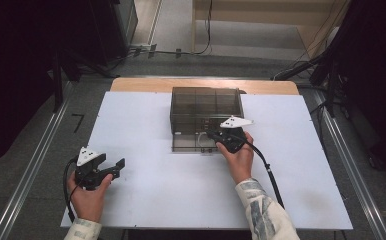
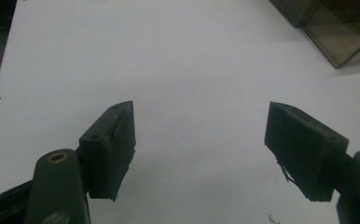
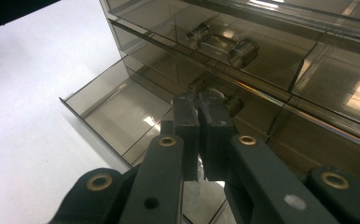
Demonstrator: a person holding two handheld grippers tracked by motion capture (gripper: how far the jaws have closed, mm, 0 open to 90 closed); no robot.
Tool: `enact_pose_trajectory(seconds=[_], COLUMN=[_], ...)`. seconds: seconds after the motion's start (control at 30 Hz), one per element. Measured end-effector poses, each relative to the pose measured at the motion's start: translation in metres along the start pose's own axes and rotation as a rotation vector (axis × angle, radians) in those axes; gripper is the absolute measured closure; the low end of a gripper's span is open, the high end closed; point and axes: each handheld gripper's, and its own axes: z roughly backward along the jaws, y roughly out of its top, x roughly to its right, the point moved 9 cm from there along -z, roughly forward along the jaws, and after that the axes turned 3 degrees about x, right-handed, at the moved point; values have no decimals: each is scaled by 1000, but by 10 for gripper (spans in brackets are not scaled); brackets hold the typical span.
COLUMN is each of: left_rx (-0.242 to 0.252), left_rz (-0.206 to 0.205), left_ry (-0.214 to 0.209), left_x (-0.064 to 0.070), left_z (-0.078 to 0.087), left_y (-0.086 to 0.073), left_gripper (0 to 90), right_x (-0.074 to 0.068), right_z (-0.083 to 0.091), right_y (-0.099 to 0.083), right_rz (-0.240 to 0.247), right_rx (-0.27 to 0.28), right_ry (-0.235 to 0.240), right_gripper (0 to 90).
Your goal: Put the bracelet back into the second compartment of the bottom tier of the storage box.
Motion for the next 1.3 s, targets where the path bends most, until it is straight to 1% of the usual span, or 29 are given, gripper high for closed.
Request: enact_pose_trajectory(seconds=[0.03, 0.17, 0.23, 0.33, 0.4, 0.5, 0.53, 0.67, 0.87, 1.0, 1.07, 1.17, 1.23, 1.3], left_rx=[0, 2, 3, 3, 2, 4, 4, 3, 3, 2, 2, 2, 2, 1], left_rz=[0, 1, 2, 2, 2, 2, 2, 1, 0, 0, 1, 0, 0, -1], left_ry=[0, 1, 1, 1, 1, 1, 1, 3, 3, 3, 3, 3, 3, 3], left_x=[0, 0, 0, 0, 0, 0, 0, 0, 0, 0, 0, 0, 0, 0], left_z=[0, 0, 0, 0, 0, 0, 0, 0, 0, 0, 0, 0, 0, 0], left_y=[0, 0, 0, 0, 0, 0, 1, 0, 0, 0, 0, 0, 0, 0], left_gripper=[250, 252, 252, 252, 252, 253, 253, 253, 253, 253, 253, 253, 253, 253], right_x=[0, 1, 1, 0, 0, -1, -2, -2, -3, -4, -4, -4, -4, -3], right_z=[0, 1, 1, 0, 0, 1, 1, 1, 2, 1, 1, 1, 1, 1], right_y=[0, -2, -3, -4, -5, -6, -6, -6, -7, -7, -8, -8, -9, -9], right_rz=[-2, 2, 4, -5, 0, 2, 1, -8, -15, -11, -20, -8, -13, -7], right_rx=[0, -13, -20, -32, -37, -45, -44, -45, -54, -56, -60, -58, -62, -67], right_ry=[2, -4, -5, 3, -2, 6, 8, 6, 5, -6, -6, -11, -10, -17], right_gripper=[806, 795, 762, 683, 667, 650, 634, 523, 453, 363, 346, 333, 328, 305])
